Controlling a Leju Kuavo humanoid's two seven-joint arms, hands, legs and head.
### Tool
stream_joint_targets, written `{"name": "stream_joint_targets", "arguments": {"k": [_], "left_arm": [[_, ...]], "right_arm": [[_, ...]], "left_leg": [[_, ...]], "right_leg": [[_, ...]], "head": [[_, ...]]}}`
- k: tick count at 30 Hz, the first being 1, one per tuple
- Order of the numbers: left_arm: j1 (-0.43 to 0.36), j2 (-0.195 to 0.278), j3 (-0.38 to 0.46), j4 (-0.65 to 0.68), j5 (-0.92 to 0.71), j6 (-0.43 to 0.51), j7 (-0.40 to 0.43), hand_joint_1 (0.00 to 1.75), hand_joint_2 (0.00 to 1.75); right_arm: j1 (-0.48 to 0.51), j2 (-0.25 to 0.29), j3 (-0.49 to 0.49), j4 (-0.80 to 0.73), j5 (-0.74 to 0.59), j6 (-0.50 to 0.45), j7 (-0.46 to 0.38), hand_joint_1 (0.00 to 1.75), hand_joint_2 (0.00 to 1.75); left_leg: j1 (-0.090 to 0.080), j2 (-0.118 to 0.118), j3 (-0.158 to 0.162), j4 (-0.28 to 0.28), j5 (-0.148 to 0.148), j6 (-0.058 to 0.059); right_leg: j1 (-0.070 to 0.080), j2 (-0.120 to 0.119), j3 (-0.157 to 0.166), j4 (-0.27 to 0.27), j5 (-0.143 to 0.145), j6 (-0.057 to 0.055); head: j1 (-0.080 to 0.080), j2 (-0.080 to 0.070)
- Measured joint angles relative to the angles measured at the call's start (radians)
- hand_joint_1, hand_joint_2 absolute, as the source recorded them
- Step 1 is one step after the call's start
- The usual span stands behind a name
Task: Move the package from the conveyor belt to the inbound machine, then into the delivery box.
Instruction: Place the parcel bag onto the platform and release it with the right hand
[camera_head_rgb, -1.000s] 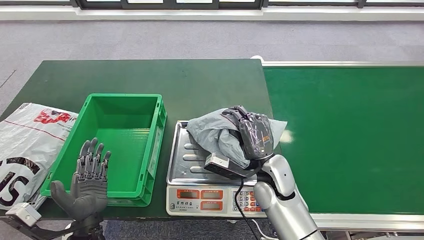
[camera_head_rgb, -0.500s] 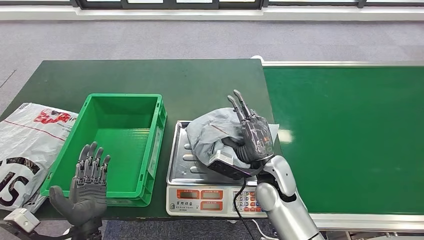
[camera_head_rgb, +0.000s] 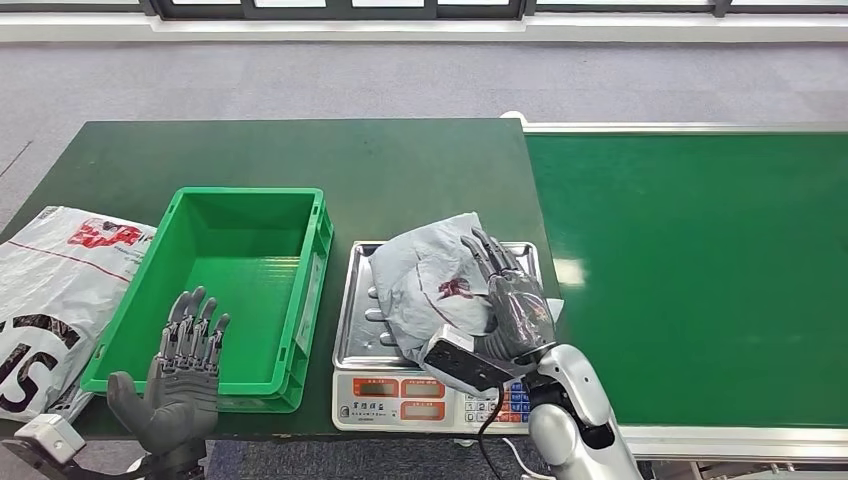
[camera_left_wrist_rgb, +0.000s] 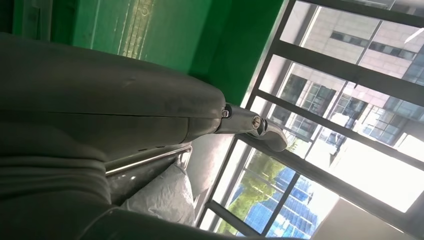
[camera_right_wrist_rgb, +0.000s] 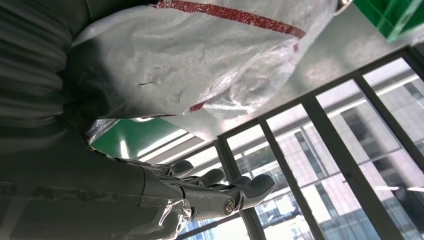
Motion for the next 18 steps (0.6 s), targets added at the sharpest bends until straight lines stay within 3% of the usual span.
{"name": "stream_joint_targets", "arguments": {"k": [9,18], "left_arm": [[0.002,-0.004,0.001,-0.008,-0.103,-0.004,0.035,0.00,0.00],[-0.001,-0.002,-0.027,-0.017,-0.313,0.109,0.111,0.00,0.00]], "right_arm": [[0.093,-0.057,-0.034,-0.136,-0.035,0.032,0.000,0.00,1.75],[0.169,-0.110,-0.067,-0.273,-0.062,0.029,-0.020,0.00,1.75]], "left_leg": [[0.000,0.000,-0.001,0.000,0.000,0.000],[-0.001,0.000,-0.001,0.000,0.000,0.000]], "right_leg": [[-0.001,0.000,0.000,0.000,0.000,0.000],[-0.001,0.000,-0.001,0.000,0.000,0.000]], "head": [[0.000,0.000],[0.000,0.000]]}}
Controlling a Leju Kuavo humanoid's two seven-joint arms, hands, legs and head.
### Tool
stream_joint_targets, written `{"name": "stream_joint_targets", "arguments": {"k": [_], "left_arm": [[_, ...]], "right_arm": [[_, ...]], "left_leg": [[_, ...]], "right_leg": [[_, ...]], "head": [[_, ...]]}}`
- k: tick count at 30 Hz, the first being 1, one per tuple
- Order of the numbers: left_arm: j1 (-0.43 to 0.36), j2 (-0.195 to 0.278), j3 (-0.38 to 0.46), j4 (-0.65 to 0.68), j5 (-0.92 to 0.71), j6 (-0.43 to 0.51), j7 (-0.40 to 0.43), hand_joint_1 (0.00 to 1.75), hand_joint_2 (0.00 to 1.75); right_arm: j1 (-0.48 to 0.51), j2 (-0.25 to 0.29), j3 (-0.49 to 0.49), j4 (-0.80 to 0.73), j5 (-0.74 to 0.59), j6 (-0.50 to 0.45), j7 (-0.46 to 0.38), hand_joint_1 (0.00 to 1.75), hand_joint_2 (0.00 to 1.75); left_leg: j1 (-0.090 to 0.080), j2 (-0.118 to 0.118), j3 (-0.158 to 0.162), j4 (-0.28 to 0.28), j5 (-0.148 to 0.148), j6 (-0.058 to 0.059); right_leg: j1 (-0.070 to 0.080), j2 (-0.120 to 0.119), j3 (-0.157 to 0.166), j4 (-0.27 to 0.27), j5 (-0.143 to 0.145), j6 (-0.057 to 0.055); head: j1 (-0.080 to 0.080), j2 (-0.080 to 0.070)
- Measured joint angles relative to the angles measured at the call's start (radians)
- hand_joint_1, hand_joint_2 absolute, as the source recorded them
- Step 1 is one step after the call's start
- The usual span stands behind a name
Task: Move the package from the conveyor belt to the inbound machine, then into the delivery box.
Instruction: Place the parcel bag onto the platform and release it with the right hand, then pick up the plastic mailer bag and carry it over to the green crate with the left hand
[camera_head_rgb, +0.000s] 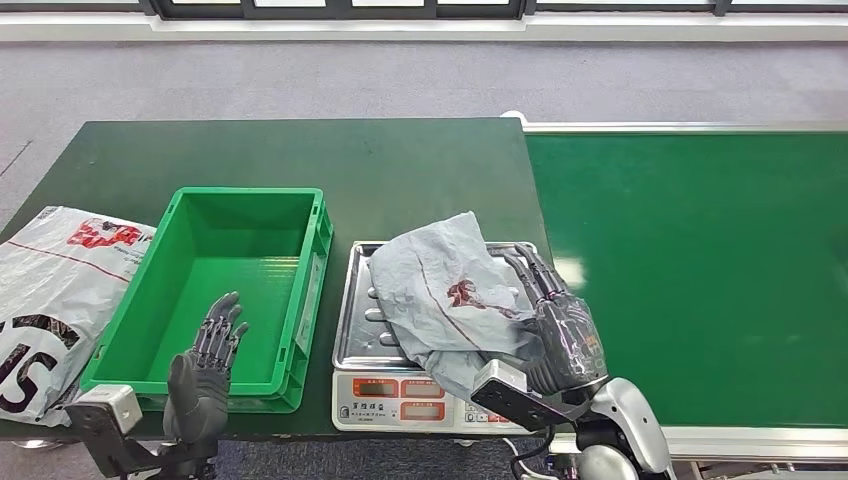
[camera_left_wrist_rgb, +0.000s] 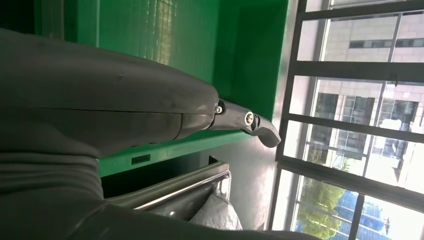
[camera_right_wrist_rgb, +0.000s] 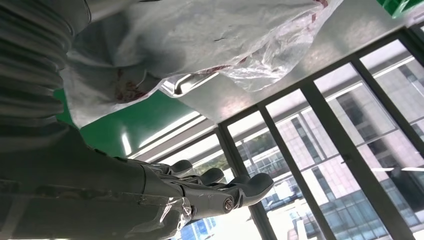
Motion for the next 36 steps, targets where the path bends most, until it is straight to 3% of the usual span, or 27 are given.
{"name": "stream_joint_targets", "arguments": {"k": [8,12,17,23,27,36], "left_arm": [[-0.002,0.024,-0.079,-0.006,-0.169,0.188,0.119,0.00,0.00],[-0.034,0.055,-0.148,0.005,-0.277,0.206,0.143,0.00,0.00],[-0.228,0.117,-0.263,0.147,-0.423,0.177,0.133,0.00,0.00],[-0.568,0.173,-0.398,0.490,-0.379,0.069,0.114,0.00,0.00],[-0.750,0.177,-0.488,0.699,-0.322,0.000,0.089,0.00,1.75],[-1.006,0.122,-0.704,1.044,-0.410,-0.100,0.118,0.00,1.75]], "right_arm": [[0.066,-0.010,-0.068,-0.095,0.014,-0.022,0.029,0.00,1.75],[0.064,0.005,-0.089,-0.119,0.021,-0.015,0.019,0.00,1.75],[0.006,0.037,-0.095,-0.118,-0.009,0.007,-0.019,0.00,1.75],[-0.056,0.050,-0.096,-0.083,-0.078,0.007,-0.062,0.00,1.75],[-0.076,0.050,-0.100,-0.069,-0.114,0.006,-0.093,0.00,1.75],[-0.122,0.066,-0.103,-0.051,-0.150,0.010,-0.110,0.00,1.75]], "left_leg": [[0.000,0.000,0.000,0.000,0.000,0.000],[0.000,0.000,0.000,0.000,0.000,0.000],[0.000,-0.001,-0.001,0.000,0.004,0.000],[0.000,-0.001,-0.004,0.000,0.011,0.000],[0.000,0.000,-0.005,0.001,0.012,0.000],[-0.001,-0.001,-0.006,0.001,0.012,0.000]], "right_leg": [[0.000,0.000,0.000,0.000,0.000,0.000],[0.000,0.000,0.000,0.000,0.000,0.000],[0.000,-0.001,-0.001,0.000,0.004,0.000],[0.000,-0.001,-0.003,0.000,0.010,0.000],[-0.001,-0.001,-0.005,0.000,0.013,0.000],[-0.001,-0.001,-0.006,0.000,0.013,0.000]], "head": [[0.000,0.000],[0.000,0.000],[0.000,0.000],[0.000,0.000],[0.000,0.000],[0.000,0.000]]}}
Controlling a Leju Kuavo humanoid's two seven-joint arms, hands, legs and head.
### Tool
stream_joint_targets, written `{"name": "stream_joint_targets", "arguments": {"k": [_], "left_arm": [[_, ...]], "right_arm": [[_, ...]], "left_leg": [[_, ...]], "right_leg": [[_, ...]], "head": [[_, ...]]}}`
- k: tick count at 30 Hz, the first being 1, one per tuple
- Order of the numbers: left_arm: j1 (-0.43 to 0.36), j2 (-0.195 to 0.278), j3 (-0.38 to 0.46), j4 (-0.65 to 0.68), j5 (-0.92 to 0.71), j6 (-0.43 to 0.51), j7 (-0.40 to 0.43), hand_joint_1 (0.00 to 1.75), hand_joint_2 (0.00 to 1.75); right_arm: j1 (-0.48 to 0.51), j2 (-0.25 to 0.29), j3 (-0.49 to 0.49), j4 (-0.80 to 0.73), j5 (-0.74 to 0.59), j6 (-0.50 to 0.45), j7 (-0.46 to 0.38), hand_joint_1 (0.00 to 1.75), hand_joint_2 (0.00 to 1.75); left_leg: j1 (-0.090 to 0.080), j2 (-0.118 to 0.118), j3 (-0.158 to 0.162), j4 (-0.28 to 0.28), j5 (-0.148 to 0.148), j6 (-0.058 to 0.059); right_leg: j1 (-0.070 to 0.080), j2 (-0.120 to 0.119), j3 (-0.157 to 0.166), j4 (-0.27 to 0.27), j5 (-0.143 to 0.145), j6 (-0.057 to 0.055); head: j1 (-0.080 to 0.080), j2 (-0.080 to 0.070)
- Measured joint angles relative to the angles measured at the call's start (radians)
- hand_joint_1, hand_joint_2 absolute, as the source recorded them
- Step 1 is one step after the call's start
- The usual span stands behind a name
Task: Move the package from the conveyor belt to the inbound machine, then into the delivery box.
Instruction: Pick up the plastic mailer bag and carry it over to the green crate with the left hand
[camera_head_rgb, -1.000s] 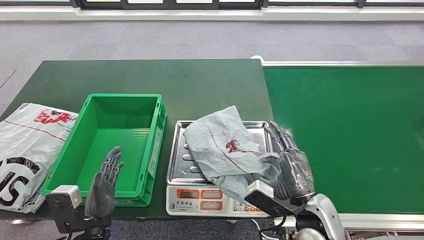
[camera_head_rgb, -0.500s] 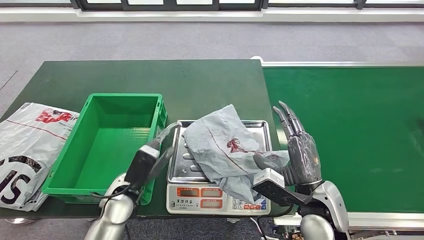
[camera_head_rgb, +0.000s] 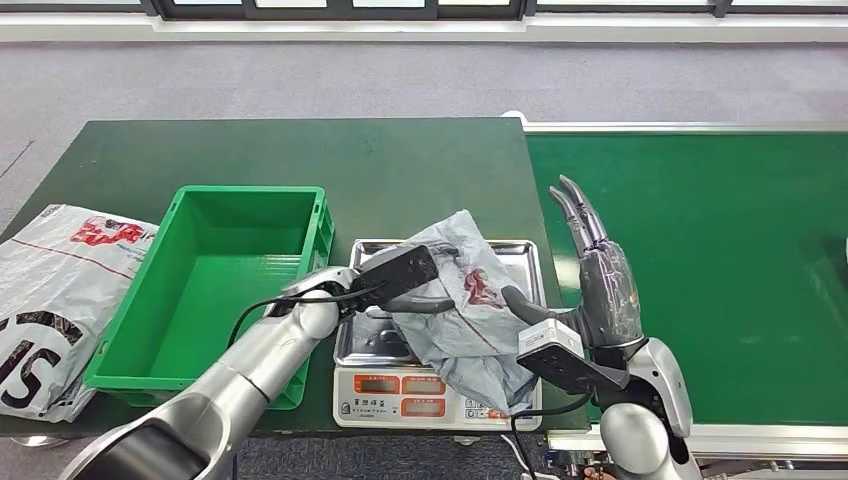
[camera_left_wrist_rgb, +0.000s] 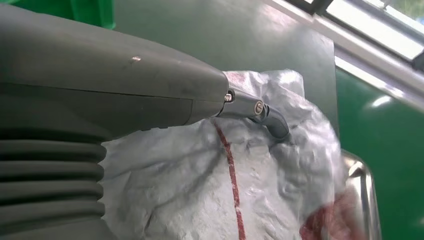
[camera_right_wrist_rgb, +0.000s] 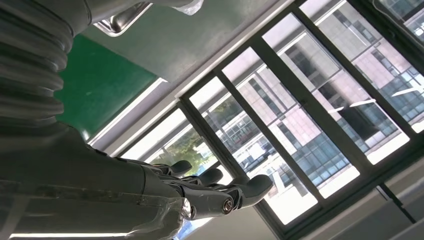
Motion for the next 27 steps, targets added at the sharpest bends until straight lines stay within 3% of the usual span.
{"name": "stream_joint_targets", "arguments": {"k": [5,9,17,27], "left_arm": [[-0.073,-0.029,-0.093,0.099,-0.014,-0.051,-0.015,0.00,1.75],[-0.104,-0.042,-0.153,0.142,-0.017,-0.091,-0.029,1.75,1.75],[-0.146,-0.041,-0.226,0.173,0.009,-0.066,-0.049,1.75,1.75],[-0.152,-0.027,-0.236,0.166,0.042,0.005,-0.022,1.75,1.75]], "right_arm": [[-0.022,0.002,0.000,0.026,-0.011,0.001,-0.007,0.00,1.75],[-0.052,0.007,0.000,0.053,-0.016,0.001,-0.008,0.00,1.75],[-0.089,0.011,0.000,0.085,-0.043,-0.001,-0.005,0.00,1.75],[-0.089,0.011,0.000,0.086,-0.049,-0.008,-0.005,0.00,1.75]], "left_leg": [[0.000,0.000,0.000,0.000,0.000,0.000],[0.000,-0.001,0.000,0.000,0.000,0.001],[0.000,-0.001,0.000,0.000,0.001,0.001],[0.000,-0.001,0.000,0.000,0.001,0.001]], "right_leg": [[0.000,0.000,0.000,0.000,0.000,0.000],[0.000,0.000,0.001,0.000,0.000,0.000],[0.000,-0.001,0.001,0.000,0.000,0.000],[0.000,0.000,0.001,0.000,0.000,0.000]], "head": [[0.000,0.000],[0.000,0.000],[0.000,0.000],[0.000,0.000]]}}
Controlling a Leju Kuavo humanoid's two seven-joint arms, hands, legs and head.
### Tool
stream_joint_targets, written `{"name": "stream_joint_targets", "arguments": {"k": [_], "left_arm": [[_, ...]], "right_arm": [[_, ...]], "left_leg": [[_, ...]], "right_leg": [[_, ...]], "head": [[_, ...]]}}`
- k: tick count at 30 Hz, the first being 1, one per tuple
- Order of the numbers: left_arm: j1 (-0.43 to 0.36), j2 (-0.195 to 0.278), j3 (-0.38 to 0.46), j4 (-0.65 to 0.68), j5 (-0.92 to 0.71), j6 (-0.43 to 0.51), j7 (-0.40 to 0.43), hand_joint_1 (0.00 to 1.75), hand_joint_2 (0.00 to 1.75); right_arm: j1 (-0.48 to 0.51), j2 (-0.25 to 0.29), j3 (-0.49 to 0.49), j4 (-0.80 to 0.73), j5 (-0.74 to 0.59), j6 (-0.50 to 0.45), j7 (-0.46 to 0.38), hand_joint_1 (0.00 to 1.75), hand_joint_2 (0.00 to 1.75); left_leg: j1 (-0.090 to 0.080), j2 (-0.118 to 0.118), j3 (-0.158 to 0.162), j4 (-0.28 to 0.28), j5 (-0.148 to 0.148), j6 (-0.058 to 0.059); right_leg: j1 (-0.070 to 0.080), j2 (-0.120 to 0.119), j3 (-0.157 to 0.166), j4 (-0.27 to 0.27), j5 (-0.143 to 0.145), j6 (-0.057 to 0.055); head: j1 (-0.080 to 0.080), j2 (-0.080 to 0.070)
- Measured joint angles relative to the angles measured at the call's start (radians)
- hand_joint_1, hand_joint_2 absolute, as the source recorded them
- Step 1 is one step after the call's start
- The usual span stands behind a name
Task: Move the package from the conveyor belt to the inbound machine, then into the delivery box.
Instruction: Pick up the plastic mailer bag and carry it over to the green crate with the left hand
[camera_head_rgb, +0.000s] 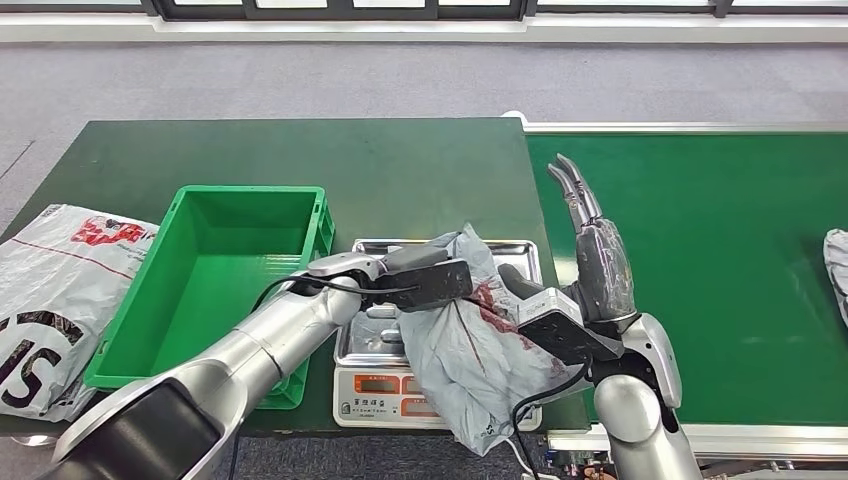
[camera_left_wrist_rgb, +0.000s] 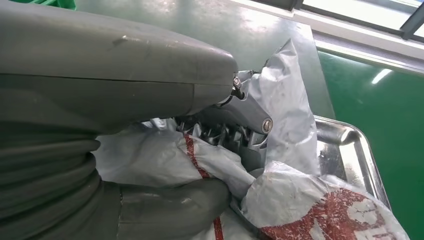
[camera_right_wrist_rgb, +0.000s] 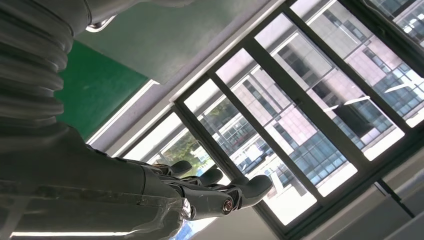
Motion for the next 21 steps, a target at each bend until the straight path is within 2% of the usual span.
{"name": "stream_joint_targets", "arguments": {"k": [7,16,18,21], "left_arm": [[0.000,0.022,-0.001,-0.016,0.032,0.064,0.013,1.75,1.75],[0.016,0.096,0.008,-0.089,0.057,0.168,0.017,1.75,1.75],[0.037,0.128,0.027,-0.140,0.061,0.213,0.024,1.75,1.75],[0.099,0.215,0.115,-0.309,0.076,0.272,0.043,1.75,1.75]], "right_arm": [[0.014,0.000,0.000,0.000,-0.001,-0.007,0.000,0.00,1.75],[0.057,0.000,-0.008,-0.002,-0.015,-0.020,-0.004,0.00,1.75],[0.076,0.000,-0.015,-0.012,-0.022,-0.021,-0.010,0.00,1.75],[0.129,-0.001,-0.032,-0.042,-0.033,-0.021,-0.025,0.00,1.75]], "left_leg": [[0.000,0.000,0.000,0.000,0.000,0.000],[0.000,0.001,0.000,0.000,0.000,0.000],[0.000,0.001,-0.001,0.000,0.000,0.000],[0.000,0.004,-0.001,-0.001,0.000,-0.001]], "right_leg": [[0.000,0.000,0.000,0.000,0.000,0.000],[0.000,0.000,-0.001,0.000,0.000,0.000],[0.000,0.001,-0.001,0.001,0.000,0.000],[0.000,0.004,-0.004,0.001,0.000,0.000]], "head": [[0.000,0.000],[0.000,0.000],[0.000,0.000],[0.000,0.000]]}}
